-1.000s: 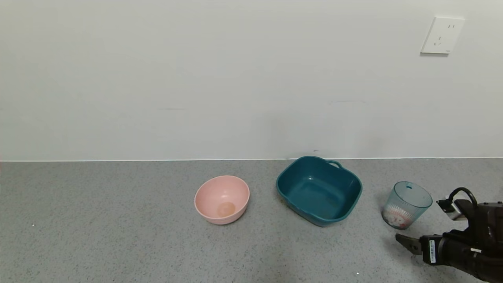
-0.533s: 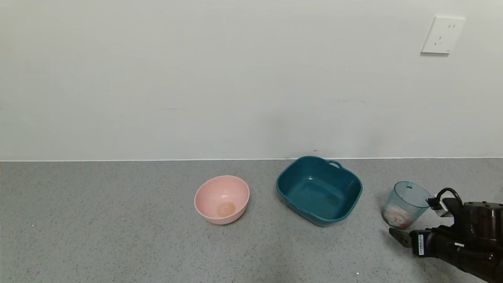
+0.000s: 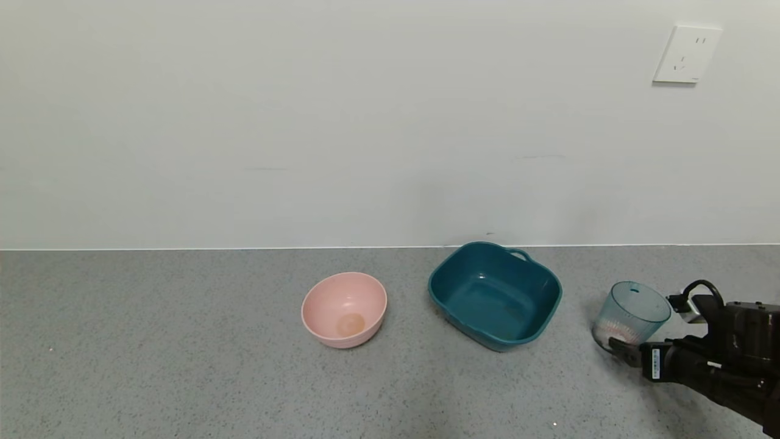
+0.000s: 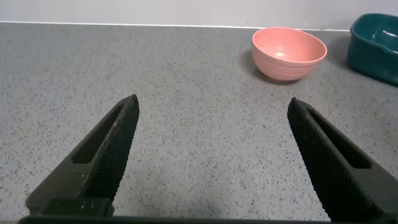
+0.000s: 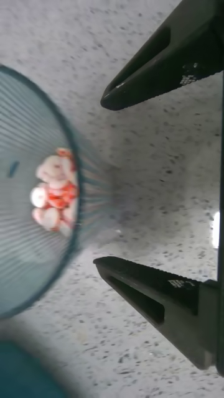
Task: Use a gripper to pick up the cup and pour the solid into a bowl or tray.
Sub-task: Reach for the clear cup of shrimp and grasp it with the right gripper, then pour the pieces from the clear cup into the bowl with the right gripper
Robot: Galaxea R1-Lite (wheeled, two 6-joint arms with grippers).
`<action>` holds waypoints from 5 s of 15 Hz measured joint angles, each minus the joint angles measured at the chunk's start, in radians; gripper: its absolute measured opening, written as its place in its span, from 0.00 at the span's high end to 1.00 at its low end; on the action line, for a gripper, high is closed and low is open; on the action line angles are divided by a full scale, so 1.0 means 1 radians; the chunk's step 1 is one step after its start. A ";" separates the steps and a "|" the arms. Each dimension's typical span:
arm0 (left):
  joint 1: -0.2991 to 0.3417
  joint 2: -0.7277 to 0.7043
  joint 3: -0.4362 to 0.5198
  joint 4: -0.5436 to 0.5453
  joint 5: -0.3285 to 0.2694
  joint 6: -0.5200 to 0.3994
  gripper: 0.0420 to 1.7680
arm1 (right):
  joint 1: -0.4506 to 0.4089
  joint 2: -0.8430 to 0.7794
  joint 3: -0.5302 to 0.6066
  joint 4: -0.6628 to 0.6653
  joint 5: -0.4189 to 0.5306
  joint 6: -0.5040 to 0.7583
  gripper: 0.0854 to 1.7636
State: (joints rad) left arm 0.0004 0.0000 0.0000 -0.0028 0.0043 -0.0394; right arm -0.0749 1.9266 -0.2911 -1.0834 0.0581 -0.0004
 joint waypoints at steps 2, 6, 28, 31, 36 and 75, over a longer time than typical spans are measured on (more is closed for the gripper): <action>0.000 0.000 0.000 0.000 0.000 0.000 0.03 | 0.000 0.001 -0.010 -0.023 0.001 0.001 0.03; 0.000 0.000 0.000 0.000 0.000 0.000 0.03 | 0.003 0.005 -0.034 -0.028 0.004 0.003 0.03; 0.000 0.000 0.000 0.000 0.000 0.000 0.03 | 0.014 0.076 -0.101 -0.028 0.002 0.005 0.26; 0.000 0.000 0.000 0.000 0.000 0.000 0.03 | 0.015 0.076 -0.115 -0.013 0.002 0.002 0.26; 0.000 0.000 0.000 0.000 0.000 0.000 0.03 | 0.022 0.026 -0.186 0.163 -0.001 -0.009 0.27; 0.000 0.000 0.000 0.000 0.000 0.000 0.03 | 0.317 -0.082 -1.018 0.983 -0.480 -1.173 0.27</action>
State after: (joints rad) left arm 0.0004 0.0000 0.0000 -0.0028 0.0043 -0.0394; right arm 0.2419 1.8445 -1.3094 -0.1009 -0.4223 -1.1734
